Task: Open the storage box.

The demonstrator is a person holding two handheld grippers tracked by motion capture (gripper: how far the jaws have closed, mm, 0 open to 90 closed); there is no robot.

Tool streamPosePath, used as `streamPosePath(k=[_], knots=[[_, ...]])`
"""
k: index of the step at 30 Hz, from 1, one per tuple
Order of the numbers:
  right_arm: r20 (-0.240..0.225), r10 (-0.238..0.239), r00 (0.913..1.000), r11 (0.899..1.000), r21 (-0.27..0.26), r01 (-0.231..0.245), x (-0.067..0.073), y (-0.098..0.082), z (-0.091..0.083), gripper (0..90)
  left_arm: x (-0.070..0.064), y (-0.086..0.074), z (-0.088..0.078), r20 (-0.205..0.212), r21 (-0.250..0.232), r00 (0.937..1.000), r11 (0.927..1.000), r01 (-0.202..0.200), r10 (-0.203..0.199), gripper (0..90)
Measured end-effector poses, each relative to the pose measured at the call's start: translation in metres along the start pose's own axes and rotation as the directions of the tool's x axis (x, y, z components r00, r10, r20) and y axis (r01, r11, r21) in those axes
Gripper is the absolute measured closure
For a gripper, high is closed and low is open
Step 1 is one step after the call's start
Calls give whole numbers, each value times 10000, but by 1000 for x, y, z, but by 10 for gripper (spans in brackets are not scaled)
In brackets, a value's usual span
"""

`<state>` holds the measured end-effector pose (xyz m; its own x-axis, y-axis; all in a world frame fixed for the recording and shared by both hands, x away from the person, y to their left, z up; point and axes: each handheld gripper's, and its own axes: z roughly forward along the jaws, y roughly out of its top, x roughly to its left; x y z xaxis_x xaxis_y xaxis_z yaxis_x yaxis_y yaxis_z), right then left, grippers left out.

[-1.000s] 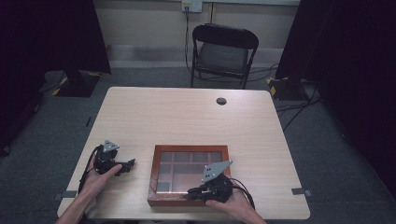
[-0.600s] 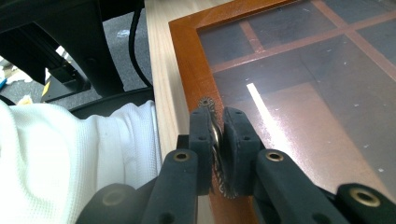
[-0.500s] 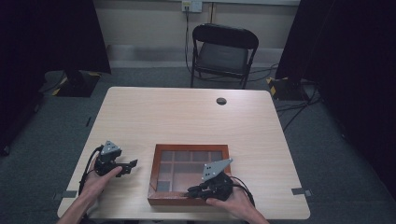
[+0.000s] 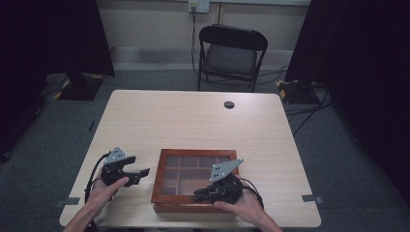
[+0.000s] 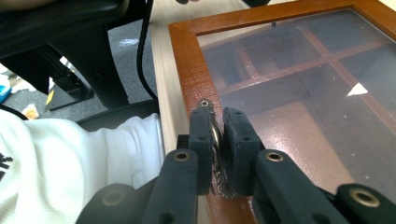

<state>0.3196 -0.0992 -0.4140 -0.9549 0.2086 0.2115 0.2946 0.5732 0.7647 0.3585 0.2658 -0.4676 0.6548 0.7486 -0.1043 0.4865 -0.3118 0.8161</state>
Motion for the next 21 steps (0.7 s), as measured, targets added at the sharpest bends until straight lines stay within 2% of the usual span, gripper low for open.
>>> streamPosePath(k=[2,5,9,14,15,16,18,21], knots=[[-24,-22,10000,10000,20,22,0,1,-1,826,-1,1,0,47,-45,9999,9999,-131,132,197],[2,-43,10000,10000,66,43,0,7,-4,826,-7,2,2,475,-95,9983,9994,-330,334,193],[156,-91,9998,9999,65,90,1,16,-8,825,-13,3,4,719,-75,9959,9984,-552,556,180],[124,-125,9998,9999,-30,125,0,22,-11,826,-17,4,5,1053,-152,9924,9979,-632,644,167],[111,-119,9999,9999,-52,119,0,22,-11,826,-18,4,5,1166,-188,9916,9983,-547,565,167],[123,-91,9999,9999,-44,92,0,22,-11,825,-20,4,5,1207,-212,9908,9980,-589,610,168],[184,-61,9998,10000,-1,61,1,21,-10,825,-23,4,6,1095,-86,9897,9957,-919,922,190],[233,-5,9997,10000,-21,5,2,19,-9,823,-25,4,6,1123,-188,9897,9960,-872,887,205]])
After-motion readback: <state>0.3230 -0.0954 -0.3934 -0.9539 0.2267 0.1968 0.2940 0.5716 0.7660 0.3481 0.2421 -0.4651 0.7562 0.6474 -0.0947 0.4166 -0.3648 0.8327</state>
